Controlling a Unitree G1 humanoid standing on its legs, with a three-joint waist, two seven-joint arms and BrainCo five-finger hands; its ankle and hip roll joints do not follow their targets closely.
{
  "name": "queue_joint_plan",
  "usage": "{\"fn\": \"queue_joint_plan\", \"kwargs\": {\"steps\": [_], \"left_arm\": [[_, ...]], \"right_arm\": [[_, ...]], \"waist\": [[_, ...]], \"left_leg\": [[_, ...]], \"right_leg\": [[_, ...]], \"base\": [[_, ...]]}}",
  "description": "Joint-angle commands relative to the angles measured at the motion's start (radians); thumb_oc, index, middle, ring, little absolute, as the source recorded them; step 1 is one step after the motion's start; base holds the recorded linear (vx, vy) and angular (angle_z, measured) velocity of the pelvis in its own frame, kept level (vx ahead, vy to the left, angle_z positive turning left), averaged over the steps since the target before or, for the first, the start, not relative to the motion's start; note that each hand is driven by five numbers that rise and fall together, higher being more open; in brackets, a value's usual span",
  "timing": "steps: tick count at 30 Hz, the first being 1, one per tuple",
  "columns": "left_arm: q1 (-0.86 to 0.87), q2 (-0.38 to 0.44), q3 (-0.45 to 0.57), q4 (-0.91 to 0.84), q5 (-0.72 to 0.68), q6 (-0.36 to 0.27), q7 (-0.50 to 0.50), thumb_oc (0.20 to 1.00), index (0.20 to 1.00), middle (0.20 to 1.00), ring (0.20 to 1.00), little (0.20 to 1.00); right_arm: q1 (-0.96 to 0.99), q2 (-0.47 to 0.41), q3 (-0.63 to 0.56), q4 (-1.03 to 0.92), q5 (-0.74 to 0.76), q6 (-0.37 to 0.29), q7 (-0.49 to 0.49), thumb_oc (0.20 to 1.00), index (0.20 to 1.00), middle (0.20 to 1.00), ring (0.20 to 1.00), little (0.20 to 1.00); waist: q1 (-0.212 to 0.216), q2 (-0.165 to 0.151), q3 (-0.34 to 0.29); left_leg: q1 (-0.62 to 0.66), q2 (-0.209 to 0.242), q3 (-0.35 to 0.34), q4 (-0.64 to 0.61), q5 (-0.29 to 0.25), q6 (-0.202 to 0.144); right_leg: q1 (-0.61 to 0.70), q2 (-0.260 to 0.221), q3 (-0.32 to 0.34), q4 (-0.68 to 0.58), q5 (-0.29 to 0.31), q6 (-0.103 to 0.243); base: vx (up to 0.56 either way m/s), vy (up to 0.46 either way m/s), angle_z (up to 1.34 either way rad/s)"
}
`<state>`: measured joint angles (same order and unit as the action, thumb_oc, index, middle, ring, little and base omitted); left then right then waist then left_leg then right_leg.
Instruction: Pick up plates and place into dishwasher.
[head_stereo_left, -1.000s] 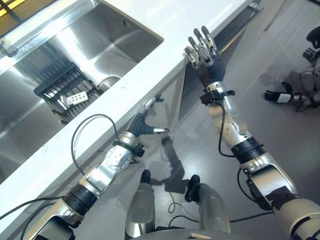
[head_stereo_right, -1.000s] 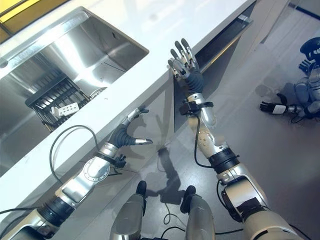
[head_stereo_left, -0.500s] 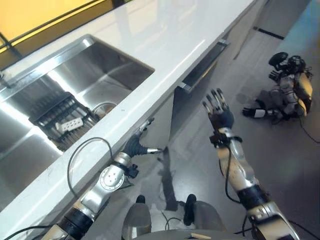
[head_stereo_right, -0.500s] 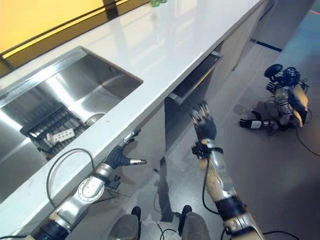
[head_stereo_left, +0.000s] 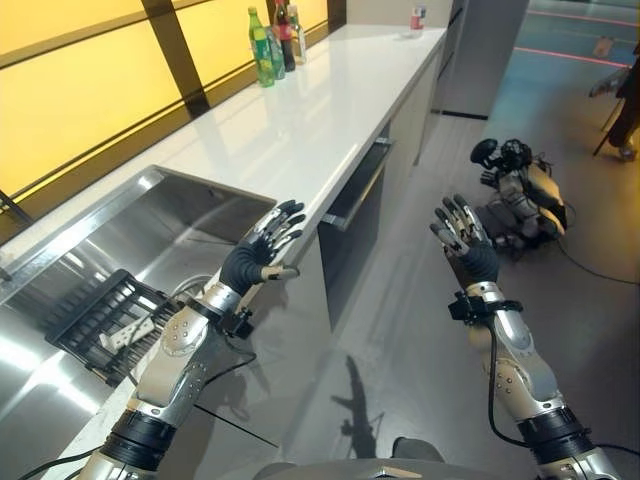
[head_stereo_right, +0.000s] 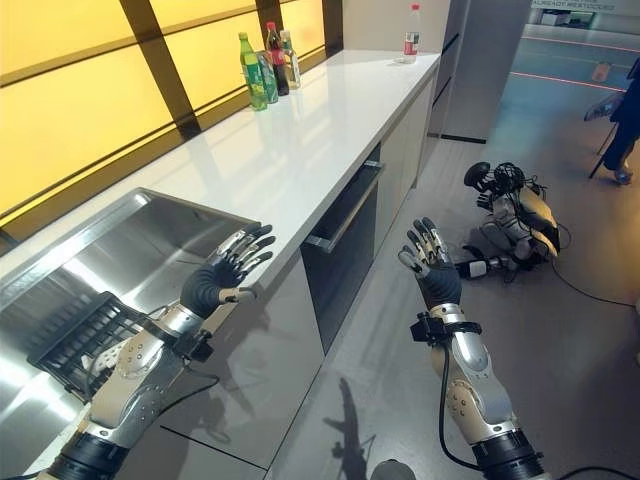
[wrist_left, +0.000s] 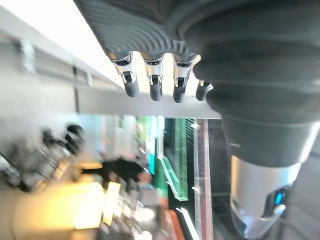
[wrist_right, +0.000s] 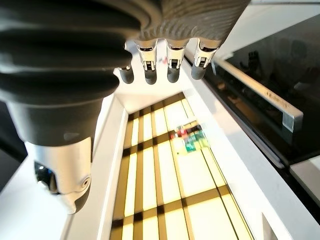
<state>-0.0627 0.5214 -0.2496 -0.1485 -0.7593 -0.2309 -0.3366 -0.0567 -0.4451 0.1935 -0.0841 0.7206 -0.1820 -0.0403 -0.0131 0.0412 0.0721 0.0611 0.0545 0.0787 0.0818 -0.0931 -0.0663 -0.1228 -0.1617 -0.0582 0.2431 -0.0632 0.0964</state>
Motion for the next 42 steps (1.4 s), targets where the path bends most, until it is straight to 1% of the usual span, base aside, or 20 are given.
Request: {"fn": "queue_joint_plan", "kwargs": {"steps": [1,3,4,5,7,10,13,16,17,19,22,24,26,29,31,32,34,37,39,42], "left_arm": [[-0.078,0.038,0.057,-0.109,-0.14,-0.124,-0.026,1.0,1.0,1.0,1.0,1.0],[-0.069,0.019,0.086,-0.135,-0.134,-0.16,-0.01,1.0,1.0,1.0,1.0,1.0],[-0.063,0.008,0.108,-0.161,-0.107,-0.192,0.057,1.0,1.0,1.0,1.0,1.0],[-0.061,0.002,0.117,-0.168,-0.091,-0.202,0.089,1.0,1.0,1.0,1.0,1.0],[-0.06,-0.018,0.155,-0.172,-0.014,-0.23,0.233,1.0,1.0,1.0,1.0,1.0],[-0.05,-0.047,0.202,-0.165,0.097,-0.227,0.399,1.0,1.0,1.0,1.0,1.0],[-0.011,-0.059,0.235,-0.182,0.139,-0.214,0.459,1.0,1.0,1.0,1.0,1.0],[0.026,-0.074,0.273,-0.176,0.153,-0.222,0.496,1.0,1.0,1.0,1.0,1.0],[0.032,-0.076,0.277,-0.175,0.158,-0.216,0.511,1.0,1.0,1.0,1.0,1.0],[0.033,-0.091,0.274,-0.156,0.139,-0.198,0.497,1.0,1.0,1.0,1.0,1.0],[-0.002,-0.108,0.261,-0.116,0.165,-0.174,0.487,1.0,1.0,1.0,1.0,1.0],[-0.016,-0.111,0.255,-0.089,0.194,-0.164,0.521,1.0,1.0,1.0,1.0,1.0],[-0.029,-0.11,0.258,-0.071,0.268,-0.126,0.592,1.0,1.0,1.0,1.0,1.0],[-0.04,-0.09,0.257,-0.061,0.328,-0.056,0.652,1.0,1.0,1.0,1.0,1.0],[-0.045,-0.076,0.253,-0.045,0.363,-0.032,0.68,1.0,1.0,1.0,1.0,1.0],[-0.052,-0.072,0.244,-0.028,0.368,-0.015,0.691,1.0,1.0,1.0,1.0,1.0],[-0.068,-0.069,0.222,-0.002,0.392,-0.011,0.71,1.0,1.0,1.0,1.0,1.0],[-0.089,-0.066,0.205,0.002,0.404,0.013,0.745,1.0,1.0,1.0,1.0,1.0],[-0.093,-0.084,0.201,0.006,0.41,0.028,0.743,1.0,1.0,1.0,1.0,1.0],[-0.078,-0.1,0.185,-0.005,0.431,0.039,0.736,1.0,1.0,1.0,1.0,1.0]], "right_arm": [[-0.081,0.005,0.017,-0.142,-0.039,-0.03,0.078,1.0,1.0,1.0,1.0,1.0],[-0.103,0.001,0.028,-0.175,-0.048,-0.017,0.101,1.0,1.0,1.0,1.0,1.0],[-0.125,0.0,0.045,-0.208,-0.056,-0.005,0.112,1.0,1.0,1.0,1.0,1.0],[-0.133,0.0,0.051,-0.218,-0.06,-0.001,0.116,1.0,1.0,1.0,1.0,1.0],[-0.167,0.001,0.071,-0.248,-0.075,0.008,0.12,1.0,1.0,1.0,1.0,1.0],[-0.222,0.015,0.094,-0.261,-0.088,0.024,0.112,1.0,1.0,1.0,1.0,1.0],[-0.279,0.007,0.119,-0.26,-0.105,0.039,0.055,1.0,1.0,1.0,1.0,1.0],[-0.31,0.002,0.143,-0.25,-0.109,0.043,0.04,1.0,1.0,1.0,1.0,1.0],[-0.312,0.0,0.149,-0.25,-0.117,0.044,0.026,1.0,1.0,1.0,1.0,1.0],[-0.293,-0.009,0.15,-0.25,-0.146,0.042,-0.012,1.0,1.0,1.0,1.0,1.0],[-0.278,-0.007,0.147,-0.219,-0.179,0.029,-0.062,1.0,1.0,1.0,1.0,1.0],[-0.284,0.012,0.162,-0.192,-0.183,0.021,-0.068,1.0,1.0,1.0,1.0,1.0],[-0.279,0.044,0.173,-0.17,-0.191,0.023,-0.078,1.0,1.0,1.0,1.0,1.0],[-0.261,0.064,0.159,-0.157,-0.197,0.01,-0.096,1.0,1.0,1.0,1.0,1.0],[-0.247,0.06,0.148,-0.16,-0.195,0.002,-0.107,1.0,1.0,1.0,1.0,1.0],[-0.234,0.053,0.142,-0.165,-0.185,-0.001,-0.118,1.0,1.0,1.0,1.0,1.0],[-0.211,0.043,0.133,-0.169,-0.187,-0.007,-0.134,1.0,1.0,1.0,1.0,1.0],[-0.188,0.036,0.111,-0.15,-0.179,-0.032,-0.129,1.0,1.0,1.0,1.0,1.0],[-0.173,0.038,0.082,-0.128,-0.176,-0.043,-0.114,1.0,1.0,1.0,1.0,1.0],[-0.149,0.029,0.055,-0.134,-0.169,-0.045,-0.118,1.0,1.0,1.0,1.0,1.0]], "waist": [[-0.003,-0.081,-0.039],[0.011,-0.083,-0.049],[0.028,-0.086,-0.055],[0.033,-0.086,-0.057],[0.058,-0.091,-0.065],[0.101,-0.1,-0.072],[0.158,-0.109,-0.063],[0.204,-0.113,-0.048],[0.214,-0.113,-0.042],[0.22,-0.11,-0.03],[0.217,-0.106,-0.026],[0.214,-0.106,-0.026],[0.208,-0.091,-0.038],[0.202,-0.091,-0.041],[0.187,-0.09,-0.035],[0.168,-0.089,-0.033],[0.137,-0.091,-0.031],[0.115,-0.098,-0.027],[0.104,-0.097,-0.035],[0.104,-0.096,-0.05]], "left_leg": [[-0.007,-0.041,0.001,0.084,-0.098,0.071],[-0.004,-0.038,-0.014,0.066,-0.085,0.063],[-0.001,-0.031,-0.027,0.048,-0.071,0.055],[0.0,-0.028,-0.033,0.042,-0.066,0.052],[-0.003,-0.017,-0.056,0.027,-0.05,0.041],[-0.015,0.004,-0.093,0.018,-0.028,0.021],[-0.045,0.032,-0.129,0.018,0.005,-0.009],[-0.085,0.052,-0.147,0.026,0.033,-0.033],[-0.104,0.052,-0.137,0.042,0.046,-0.039],[-0.157,0.044,-0.074,0.09,0.073,-0.052],[-0.187,0.035,0.017,0.1,0.067,-0.055],[-0.166,0.02,-0.001,0.081,0.057,-0.046],[-0.115,-0.003,-0.018,0.008,0.064,-0.02],[-0.071,-0.035,-0.039,-0.04,0.065,0.017],[-0.061,-0.049,-0.051,-0.045,0.061,0.035],[-0.054,-0.055,-0.062,-0.05,0.059,0.044],[-0.052,-0.06,-0.068,-0.049,0.056,0.046],[-0.051,-0.064,-0.055,-0.051,0.048,0.049],[-0.045,-0.063,-0.055,-0.066,0.046,0.051],[-0.042,-0.052,-0.04,-0.082,0.053,0.043]], "right_leg": [[0.1,-0.074,0.057,-0.255,0.167,0.067],[0.111,-0.066,0.042,-0.261,0.158,0.066],[0.121,-0.058,0.026,-0.264,0.146,0.062],[0.127,-0.055,0.019,-0.265,0.141,0.06],[0.143,-0.044,-0.008,-0.262,0.12,0.049],[0.167,-0.027,-0.054,-0.254,0.088,0.029],[0.186,-0.014,-0.107,-0.27,0.08,0.009],[0.199,-0.005,-0.152,-0.291,0.076,-0.009],[0.202,-0.005,-0.17,-0.294,0.076,-0.013],[0.213,-0.013,-0.236,-0.297,0.074,-0.017],[0.222,-0.035,-0.311,-0.282,0.072,-0.007],[0.219,-0.046,-0.305,-0.264,0.064,0.0],[0.215,-0.06,-0.293,-0.225,0.054,0.016],[0.182,-0.096,-0.275,-0.088,0.069,0.035],[0.154,-0.086,-0.245,-0.035,0.061,0.034],[0.141,-0.062,-0.205,-0.032,0.048,0.029],[0.145,-0.017,-0.145,-0.098,0.022,0.016],[0.153,-0.01,-0.111,-0.154,0.048,0.026],[0.167,0.004,-0.085,-0.196,0.045,0.021],[0.182,0.004,-0.101,-0.238,0.059,0.025]], "base": [[0.02,-0.004,0.07],[0.02,-0.018,0.11],[0.02,-0.022,0.25],[0.02,-0.036,0.29],[0.02,-0.06,0.3],[0.02,-0.102,0.44],[-0.01,-0.097,0.59],[-0.06,-0.039,0.76],[-0.07,0.031,0.78],[-0.07,0.058,1.13],[0.01,0.117,1.7],[0.11,0.223,1.24],[0.13,0.271,0.64],[0.08,0.191,0.02],[0.05,0.114,0.12],[0.04,0.055,0.06],[0.03,-0.002,0.14],[-0.01,-0.042,0.26],[-0.01,-0.072,0.27],[-0.02,-0.106,0.0]]}}
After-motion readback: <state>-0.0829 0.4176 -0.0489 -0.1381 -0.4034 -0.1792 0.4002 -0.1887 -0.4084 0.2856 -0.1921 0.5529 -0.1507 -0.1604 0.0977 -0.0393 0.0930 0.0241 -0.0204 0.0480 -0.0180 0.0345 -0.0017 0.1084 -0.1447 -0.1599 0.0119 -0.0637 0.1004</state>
